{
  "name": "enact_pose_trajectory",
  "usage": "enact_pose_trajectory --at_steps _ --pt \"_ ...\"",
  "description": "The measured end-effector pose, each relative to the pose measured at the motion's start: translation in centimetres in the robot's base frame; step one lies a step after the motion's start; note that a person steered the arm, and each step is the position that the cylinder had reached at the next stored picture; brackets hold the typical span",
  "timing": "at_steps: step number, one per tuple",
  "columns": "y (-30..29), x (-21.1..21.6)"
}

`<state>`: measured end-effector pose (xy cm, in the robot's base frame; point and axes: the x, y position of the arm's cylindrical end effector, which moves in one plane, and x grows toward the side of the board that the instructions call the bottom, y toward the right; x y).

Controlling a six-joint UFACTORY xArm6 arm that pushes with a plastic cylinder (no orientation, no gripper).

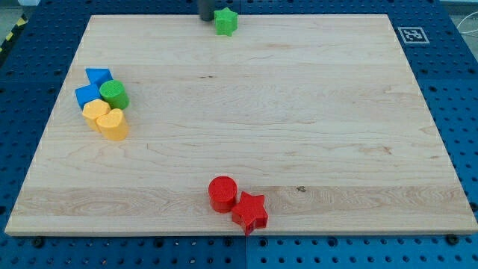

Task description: Move green star towards the center

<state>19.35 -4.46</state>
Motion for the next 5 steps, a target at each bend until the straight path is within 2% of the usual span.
enact_pose_trajectory --at_steps 1,2,3,4,5 --pt "5.5 0.0" --pt "7.2 1.6" --pt "6.6 3.3" --pt "7.2 -0.1" --pt "6.2 0.3"
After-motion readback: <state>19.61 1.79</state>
